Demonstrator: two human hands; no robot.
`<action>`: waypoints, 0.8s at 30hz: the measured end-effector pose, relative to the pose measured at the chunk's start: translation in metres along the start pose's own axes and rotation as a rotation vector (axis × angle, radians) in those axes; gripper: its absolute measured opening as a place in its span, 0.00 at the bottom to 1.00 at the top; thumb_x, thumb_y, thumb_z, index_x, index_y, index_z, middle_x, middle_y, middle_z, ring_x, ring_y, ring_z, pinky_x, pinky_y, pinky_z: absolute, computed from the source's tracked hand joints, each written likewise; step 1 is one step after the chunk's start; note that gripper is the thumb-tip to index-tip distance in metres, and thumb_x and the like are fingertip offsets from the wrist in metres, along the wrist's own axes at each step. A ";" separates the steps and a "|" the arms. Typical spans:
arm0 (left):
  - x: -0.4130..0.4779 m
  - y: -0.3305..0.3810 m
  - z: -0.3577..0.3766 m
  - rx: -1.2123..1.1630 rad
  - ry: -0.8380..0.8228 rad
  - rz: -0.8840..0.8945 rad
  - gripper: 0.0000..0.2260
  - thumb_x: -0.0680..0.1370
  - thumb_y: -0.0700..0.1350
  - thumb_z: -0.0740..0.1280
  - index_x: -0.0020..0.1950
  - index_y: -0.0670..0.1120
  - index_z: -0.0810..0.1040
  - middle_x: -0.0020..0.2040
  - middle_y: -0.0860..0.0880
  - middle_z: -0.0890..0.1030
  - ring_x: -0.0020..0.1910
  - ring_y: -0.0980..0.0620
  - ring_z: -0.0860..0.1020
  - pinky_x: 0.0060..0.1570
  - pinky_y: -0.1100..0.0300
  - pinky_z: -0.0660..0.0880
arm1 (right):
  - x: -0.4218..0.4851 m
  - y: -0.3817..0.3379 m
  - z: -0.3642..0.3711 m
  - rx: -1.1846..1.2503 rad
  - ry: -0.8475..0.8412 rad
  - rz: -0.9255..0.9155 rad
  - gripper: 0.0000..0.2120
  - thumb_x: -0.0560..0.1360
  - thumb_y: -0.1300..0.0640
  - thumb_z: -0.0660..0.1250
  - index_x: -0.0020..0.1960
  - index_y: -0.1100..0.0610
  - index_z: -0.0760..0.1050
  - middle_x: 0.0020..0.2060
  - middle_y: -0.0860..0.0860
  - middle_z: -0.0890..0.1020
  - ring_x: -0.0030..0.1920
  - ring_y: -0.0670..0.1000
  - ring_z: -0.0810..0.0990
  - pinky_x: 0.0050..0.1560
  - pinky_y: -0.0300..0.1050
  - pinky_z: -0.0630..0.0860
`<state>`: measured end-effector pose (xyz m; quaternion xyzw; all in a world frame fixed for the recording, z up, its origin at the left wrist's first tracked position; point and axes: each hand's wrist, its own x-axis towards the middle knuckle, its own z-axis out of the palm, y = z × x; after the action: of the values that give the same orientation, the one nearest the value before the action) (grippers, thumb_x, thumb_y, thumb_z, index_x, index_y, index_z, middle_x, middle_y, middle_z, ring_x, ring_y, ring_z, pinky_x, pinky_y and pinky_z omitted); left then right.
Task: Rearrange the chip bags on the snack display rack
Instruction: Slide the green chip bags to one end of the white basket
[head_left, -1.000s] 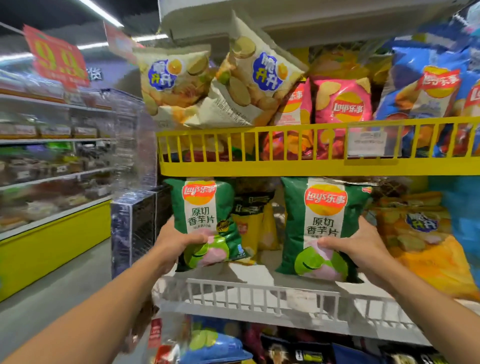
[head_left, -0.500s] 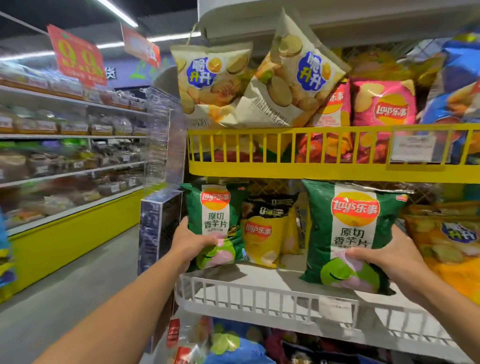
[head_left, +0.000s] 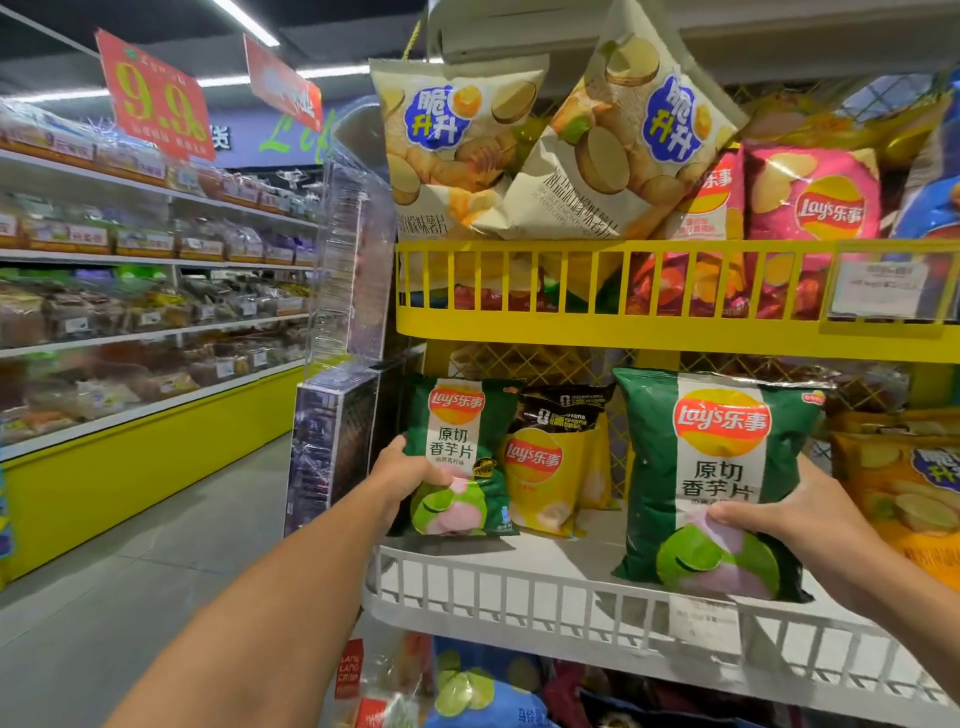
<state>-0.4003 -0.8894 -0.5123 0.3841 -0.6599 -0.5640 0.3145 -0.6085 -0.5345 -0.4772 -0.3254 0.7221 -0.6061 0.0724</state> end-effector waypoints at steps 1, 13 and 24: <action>0.004 -0.002 0.001 0.029 0.014 -0.005 0.35 0.66 0.29 0.75 0.71 0.41 0.70 0.60 0.44 0.82 0.59 0.45 0.77 0.59 0.50 0.73 | 0.000 -0.002 0.003 0.016 -0.003 -0.003 0.30 0.58 0.68 0.82 0.56 0.55 0.76 0.47 0.53 0.86 0.48 0.56 0.84 0.44 0.50 0.78; -0.033 0.004 0.026 1.437 0.206 0.915 0.32 0.75 0.58 0.69 0.76 0.54 0.63 0.72 0.44 0.68 0.70 0.42 0.65 0.67 0.45 0.65 | -0.008 -0.007 0.020 0.106 -0.038 -0.015 0.28 0.61 0.72 0.80 0.52 0.53 0.74 0.44 0.50 0.85 0.45 0.51 0.84 0.39 0.44 0.76; 0.020 -0.017 0.038 1.587 -0.042 0.646 0.55 0.68 0.62 0.75 0.79 0.63 0.36 0.78 0.46 0.27 0.74 0.38 0.25 0.72 0.27 0.44 | -0.006 0.003 0.012 0.110 -0.027 -0.073 0.32 0.54 0.65 0.83 0.55 0.52 0.77 0.45 0.51 0.88 0.46 0.54 0.86 0.45 0.49 0.79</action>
<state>-0.4402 -0.8887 -0.5360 0.2732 -0.9420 0.1750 0.0855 -0.5993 -0.5408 -0.4849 -0.3552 0.6742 -0.6428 0.0779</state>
